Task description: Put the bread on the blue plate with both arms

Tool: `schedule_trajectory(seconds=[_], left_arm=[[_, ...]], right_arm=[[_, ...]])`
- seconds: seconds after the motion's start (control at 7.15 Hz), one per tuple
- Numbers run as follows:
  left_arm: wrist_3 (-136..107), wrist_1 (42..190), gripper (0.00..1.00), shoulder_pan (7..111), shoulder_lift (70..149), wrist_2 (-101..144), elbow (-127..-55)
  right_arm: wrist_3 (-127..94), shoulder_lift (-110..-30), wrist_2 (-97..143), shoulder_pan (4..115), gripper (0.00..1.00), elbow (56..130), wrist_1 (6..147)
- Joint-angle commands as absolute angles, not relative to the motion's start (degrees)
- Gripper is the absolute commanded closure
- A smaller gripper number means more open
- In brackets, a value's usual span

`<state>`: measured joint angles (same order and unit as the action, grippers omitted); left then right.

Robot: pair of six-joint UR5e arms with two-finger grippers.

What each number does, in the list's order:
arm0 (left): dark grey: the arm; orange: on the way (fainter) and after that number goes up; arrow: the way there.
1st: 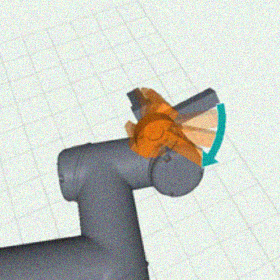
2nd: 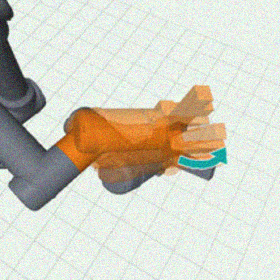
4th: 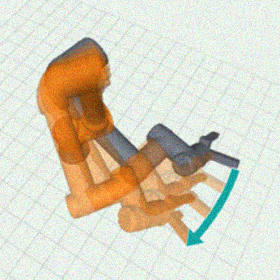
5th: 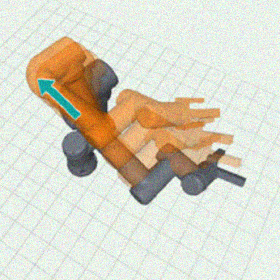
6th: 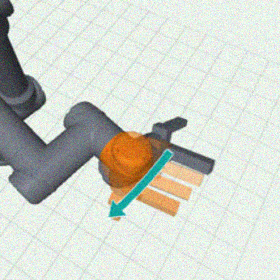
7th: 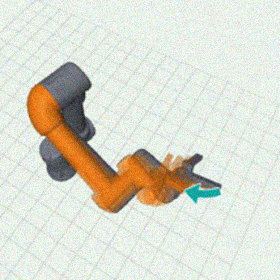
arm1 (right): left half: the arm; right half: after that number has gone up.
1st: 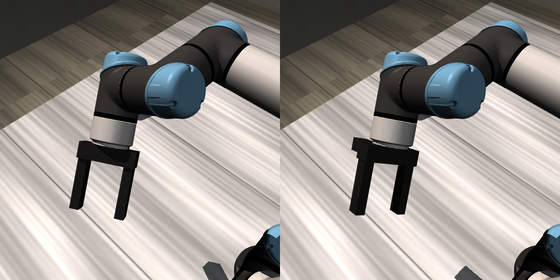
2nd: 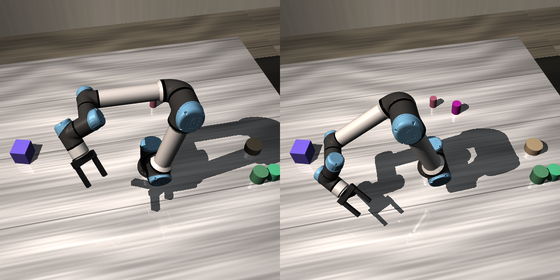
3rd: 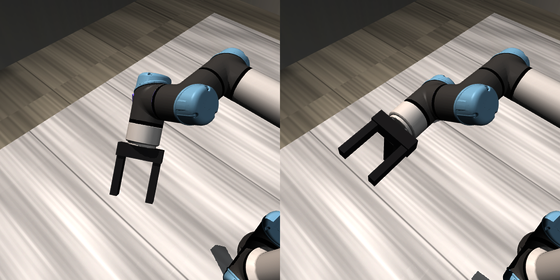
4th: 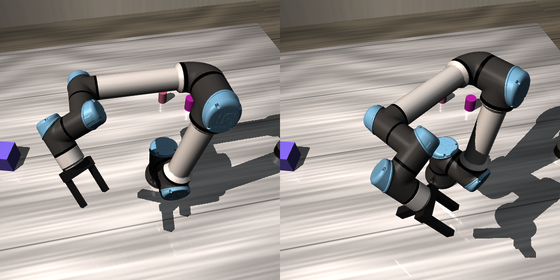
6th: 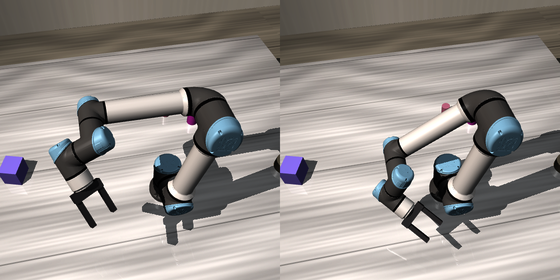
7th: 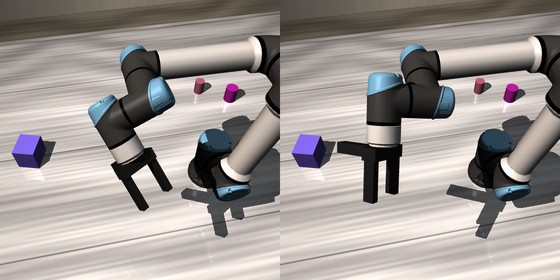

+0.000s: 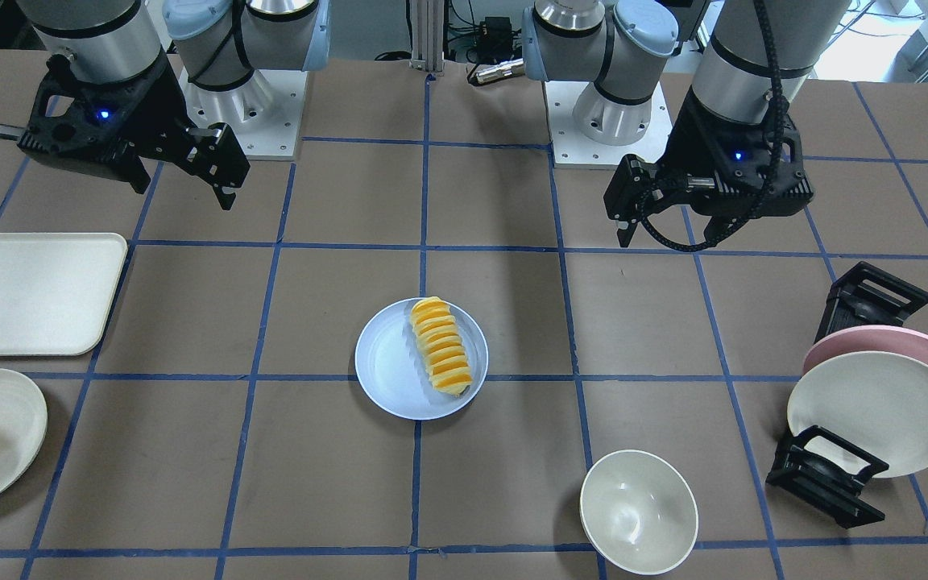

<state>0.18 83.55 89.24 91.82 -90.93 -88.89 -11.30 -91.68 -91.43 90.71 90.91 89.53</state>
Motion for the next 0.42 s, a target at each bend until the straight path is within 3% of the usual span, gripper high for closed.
schedule_trajectory(seconds=[0.0, 0.28], left_arm=[[0.2, 83.6, 0.0, 89.5, 91.8, -90.8, -88.9], [0.1, 83.7, 0.0, 89.5, 91.7, -91.0, -88.9]], right_arm=[[-11.2, -91.9, -89.8, 90.7, 0.0, 91.0, 89.5], [-10.5, -91.9, -89.7, 90.6, 0.0, 91.4, 89.6]])
